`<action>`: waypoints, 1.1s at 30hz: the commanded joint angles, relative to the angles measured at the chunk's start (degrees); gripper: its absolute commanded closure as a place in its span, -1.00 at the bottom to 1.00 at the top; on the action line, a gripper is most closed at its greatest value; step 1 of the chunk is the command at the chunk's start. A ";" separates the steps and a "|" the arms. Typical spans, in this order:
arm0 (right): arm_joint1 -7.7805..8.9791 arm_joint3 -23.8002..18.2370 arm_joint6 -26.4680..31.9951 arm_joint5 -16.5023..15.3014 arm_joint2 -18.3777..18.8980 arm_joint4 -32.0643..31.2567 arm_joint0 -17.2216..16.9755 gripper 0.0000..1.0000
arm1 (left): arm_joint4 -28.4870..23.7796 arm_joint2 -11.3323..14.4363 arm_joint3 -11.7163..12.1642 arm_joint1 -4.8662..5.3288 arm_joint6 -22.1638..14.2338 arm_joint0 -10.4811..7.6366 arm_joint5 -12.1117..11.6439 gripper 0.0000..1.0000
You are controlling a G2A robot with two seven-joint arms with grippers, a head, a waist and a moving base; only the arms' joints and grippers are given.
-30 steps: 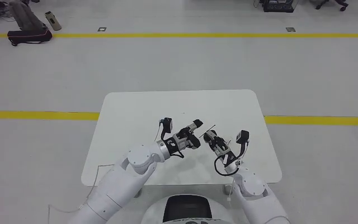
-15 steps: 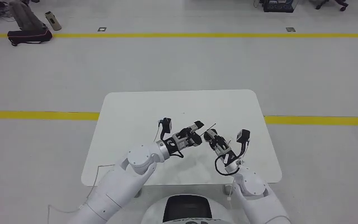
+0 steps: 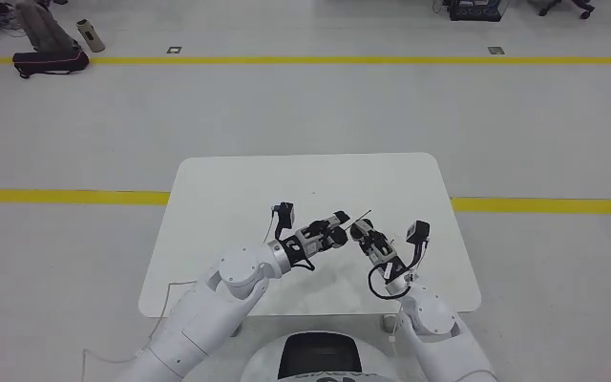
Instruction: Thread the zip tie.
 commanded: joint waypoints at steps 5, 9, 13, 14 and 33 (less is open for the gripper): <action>0.02 -0.13 -0.27 0.00 0.09 -0.44 -0.31 1.00 | -0.20 0.38 0.19 -0.04 -0.16 -0.09 0.04 0.50; 0.04 -0.27 -0.38 0.00 0.16 -0.57 -0.54 1.00 | -0.43 0.58 0.42 -0.04 -0.22 -0.06 0.30 0.52; 0.03 -0.53 -0.50 0.00 0.18 -0.46 -0.72 1.00 | -0.52 0.65 0.39 -0.02 -0.18 -0.03 0.38 0.56; 0.03 -0.60 -0.56 0.00 0.20 -0.43 -0.75 1.00 | -0.51 0.66 0.38 -0.01 -0.18 -0.03 0.40 0.56; -0.08 -1.79 -0.51 0.00 0.53 0.12 -1.19 1.00 | -0.61 1.11 0.49 0.04 -0.01 -0.22 0.64 0.68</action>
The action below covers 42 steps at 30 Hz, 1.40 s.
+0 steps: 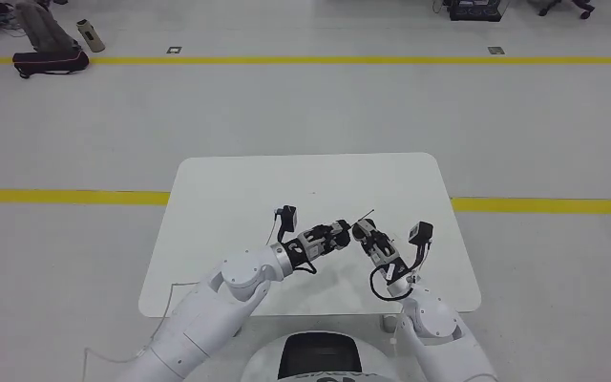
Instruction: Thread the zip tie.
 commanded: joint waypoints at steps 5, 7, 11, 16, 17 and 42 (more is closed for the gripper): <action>-0.06 -0.03 0.11 0.00 0.06 0.01 -0.03 1.00 | -0.09 0.14 0.13 0.00 0.00 -0.14 0.03 0.74; -0.09 0.01 0.12 0.00 0.05 -0.12 -0.01 1.00 | -0.12 0.18 0.19 0.00 -0.03 -0.20 0.03 0.78; -0.14 0.10 0.11 0.00 -0.01 -0.22 0.04 1.00 | -0.20 0.26 0.33 0.00 -0.09 -0.31 0.04 0.86; -0.20 0.20 0.16 0.00 -0.06 -0.21 0.14 1.00 | -0.27 0.38 0.59 -0.01 -0.09 -0.47 0.08 1.00; -0.22 0.20 0.16 0.00 -0.07 -0.21 0.16 1.00 | -0.29 0.40 0.62 -0.01 -0.09 -0.50 0.08 1.00; -0.37 0.79 0.45 0.00 -0.16 -1.12 0.59 1.00 | -0.77 0.54 1.23 0.01 -0.27 -1.13 0.00 0.72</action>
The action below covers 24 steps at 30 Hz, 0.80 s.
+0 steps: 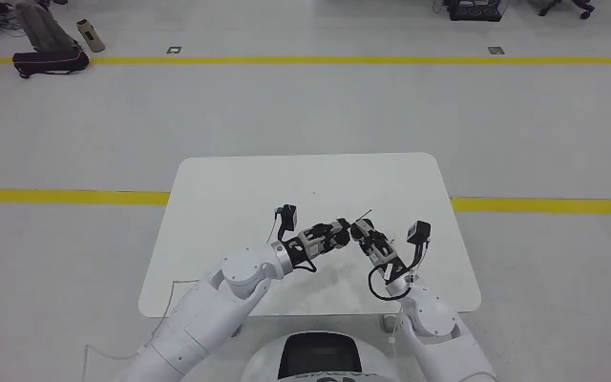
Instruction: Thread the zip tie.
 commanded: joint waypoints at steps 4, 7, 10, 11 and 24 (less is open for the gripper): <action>0.01 0.10 -0.09 0.00 0.08 -0.33 0.13 1.00 | -0.04 0.07 0.22 -0.03 0.26 -0.14 0.08 0.78; 0.01 0.17 -0.16 0.00 0.14 -0.36 0.19 1.00 | -0.08 0.15 0.31 -0.04 0.34 -0.21 0.16 1.00; 0.01 0.19 -0.22 0.00 0.14 -0.30 0.20 1.00 | -0.14 0.20 0.42 -0.05 0.25 -0.29 0.20 1.00; 0.00 0.21 -0.22 0.00 0.14 -0.26 0.21 1.00 | -0.18 0.21 0.45 -0.05 0.22 -0.31 0.19 1.00; -0.08 0.81 -0.06 0.00 -0.03 0.08 0.76 -0.64 | -0.41 0.17 1.06 -0.04 -0.11 -0.61 -0.28 1.00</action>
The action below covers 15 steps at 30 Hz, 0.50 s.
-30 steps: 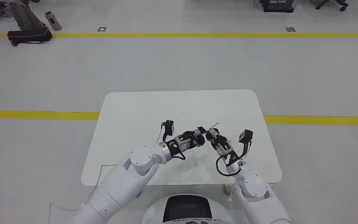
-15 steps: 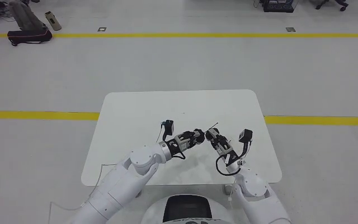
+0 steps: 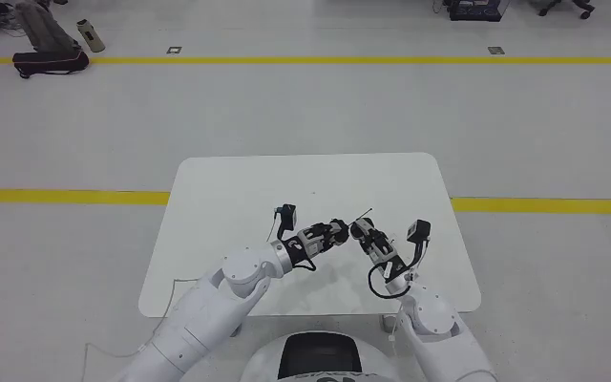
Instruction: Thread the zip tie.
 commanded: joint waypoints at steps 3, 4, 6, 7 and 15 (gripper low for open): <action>0.00 0.21 0.23 0.00 -0.01 0.07 0.18 -1.00 | -0.02 -0.17 0.17 0.06 -0.31 -0.07 0.00 1.00; 0.03 0.27 0.46 0.00 0.14 0.02 0.24 -1.00 | 0.01 -0.26 0.17 0.10 -0.46 -0.08 0.05 1.00; 0.19 0.41 1.79 0.00 0.75 0.08 0.38 -1.00 | 0.21 -0.56 0.05 0.25 -1.24 -0.13 0.26 1.00; 0.29 0.43 2.68 0.00 1.22 0.36 0.44 -1.00 | 0.23 -0.76 -0.02 0.33 -1.83 -0.19 0.33 1.00; 1.52 2.38 14.34 0.00 4.60 1.69 1.62 -1.00 | -0.02 -2.30 -0.76 1.13 -7.28 -0.53 2.28 1.00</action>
